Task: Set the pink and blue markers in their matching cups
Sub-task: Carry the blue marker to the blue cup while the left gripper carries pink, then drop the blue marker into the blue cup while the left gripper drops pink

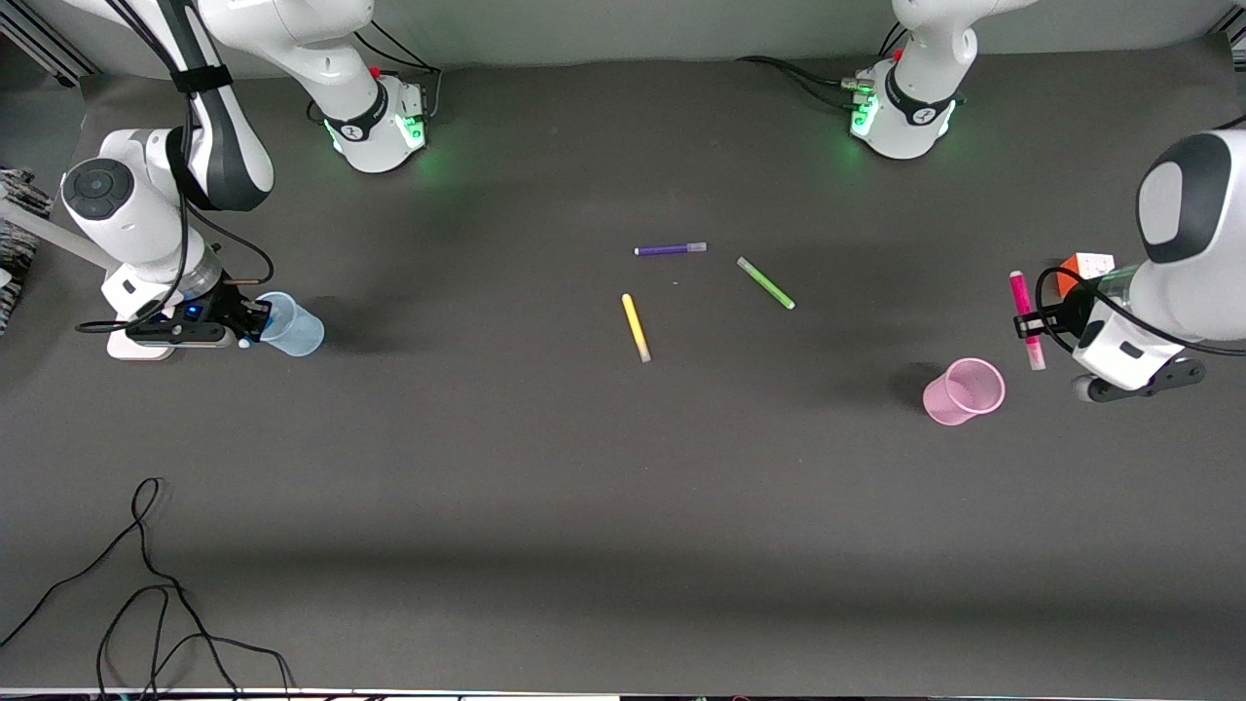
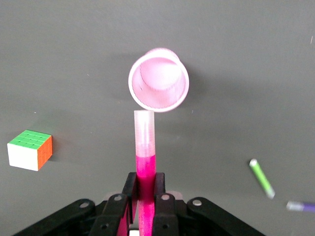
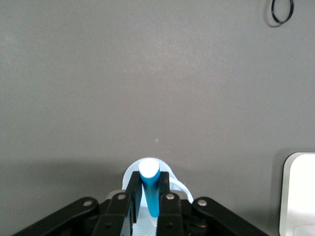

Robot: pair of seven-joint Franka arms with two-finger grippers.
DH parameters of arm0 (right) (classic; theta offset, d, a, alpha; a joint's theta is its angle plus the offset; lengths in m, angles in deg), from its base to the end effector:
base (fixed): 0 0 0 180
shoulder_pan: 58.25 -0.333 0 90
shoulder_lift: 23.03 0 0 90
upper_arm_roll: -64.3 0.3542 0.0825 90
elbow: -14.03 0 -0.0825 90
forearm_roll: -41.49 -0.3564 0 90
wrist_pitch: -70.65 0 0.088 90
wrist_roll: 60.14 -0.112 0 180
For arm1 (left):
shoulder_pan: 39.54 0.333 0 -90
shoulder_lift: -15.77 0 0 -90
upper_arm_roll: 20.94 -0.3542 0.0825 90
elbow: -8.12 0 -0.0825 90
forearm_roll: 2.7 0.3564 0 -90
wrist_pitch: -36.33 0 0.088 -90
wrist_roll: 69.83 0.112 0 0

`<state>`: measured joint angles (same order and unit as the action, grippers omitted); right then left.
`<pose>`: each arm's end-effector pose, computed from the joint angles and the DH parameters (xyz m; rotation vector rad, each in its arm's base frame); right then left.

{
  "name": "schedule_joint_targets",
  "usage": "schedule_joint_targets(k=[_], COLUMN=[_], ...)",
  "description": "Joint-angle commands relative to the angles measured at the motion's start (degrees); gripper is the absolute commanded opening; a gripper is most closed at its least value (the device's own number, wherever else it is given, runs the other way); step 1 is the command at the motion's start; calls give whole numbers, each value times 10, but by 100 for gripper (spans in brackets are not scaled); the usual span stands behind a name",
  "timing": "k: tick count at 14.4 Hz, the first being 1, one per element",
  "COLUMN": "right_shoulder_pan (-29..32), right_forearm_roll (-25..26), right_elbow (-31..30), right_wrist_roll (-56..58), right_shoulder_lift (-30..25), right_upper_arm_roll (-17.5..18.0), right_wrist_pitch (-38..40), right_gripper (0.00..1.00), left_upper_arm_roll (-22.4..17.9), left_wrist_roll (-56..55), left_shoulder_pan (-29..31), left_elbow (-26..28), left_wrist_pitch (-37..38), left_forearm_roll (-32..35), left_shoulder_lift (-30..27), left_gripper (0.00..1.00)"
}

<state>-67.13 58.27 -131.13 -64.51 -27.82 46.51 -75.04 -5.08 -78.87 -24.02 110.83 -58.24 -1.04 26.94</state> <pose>0.4364 -0.0660 0.3657 2.9855 0.0045 0.1273 0.5539 0.0095 0.4646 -3.0892 -0.2180 0.5162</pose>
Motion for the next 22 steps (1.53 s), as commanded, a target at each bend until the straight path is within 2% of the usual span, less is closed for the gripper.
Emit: schedule_joint_targets(k=[1,2,3,4,5,9,11,12,15,18,19,20,21,22], right_shoulder_pan=[-7,-7,-8,-7,-7,-6,-7,-7,-5,-4,-5,-6,-6,-7], right_forearm_roll=[10,10,10,10,10,4,-2,-21,-111,-116,-119,-129,-143,-148], right_elbow=[-23,-24,-24,-23,-23,11,48,69,171,283,338,397,449,482], right_wrist_roll=[-23,-32,-33,-33,-33,-36,-36,-35,-26,-27,-28,-33,-34,-34], right_shoulder_lift=[-15,-15,-15,-14,-14,-19,-21,-25,-14,27,43,68,87,96], right_upper_arm_roll=[-8,-8,-8,-8,-8,-1,15,28,74,111,114,121,128,128], right_wrist_pitch=[-9,-7,-7,-7,-5,53,107,135,236,268,316,379,422,435], right_gripper=[8,23,47,82,100,100,100,100,100,100,100,100,100,100], left_upper_arm_roll=[5,5,5,5,5,5,5,5,5,5,5,5,5,6], left_wrist_roll=[48,58,62,66,68,68,65,62,61,61,63,67,68,68], left_shoulder_pan=[-1,-3,-4,-3,-2,-6,-12,-15,-25,-25,-25,-24,-24,-24], left_elbow=[-84,-101,-117,-128,-136,-182,-192,-193,-194,-194,-194,-194,-195,-195], left_wrist_pitch=[80,99,108,109,109,120,117,114,114,111,111,111,112,113], left_forearm_roll=[28,40,41,42,42,55,56,56,62,69,70,71,71,71], left_shoulder_lift=[84,106,127,145,159,222,248,256,273,284,284,284,284,283], left_gripper=[0,0,0,0,0,0,0,0,0,0,6,31,69,96])
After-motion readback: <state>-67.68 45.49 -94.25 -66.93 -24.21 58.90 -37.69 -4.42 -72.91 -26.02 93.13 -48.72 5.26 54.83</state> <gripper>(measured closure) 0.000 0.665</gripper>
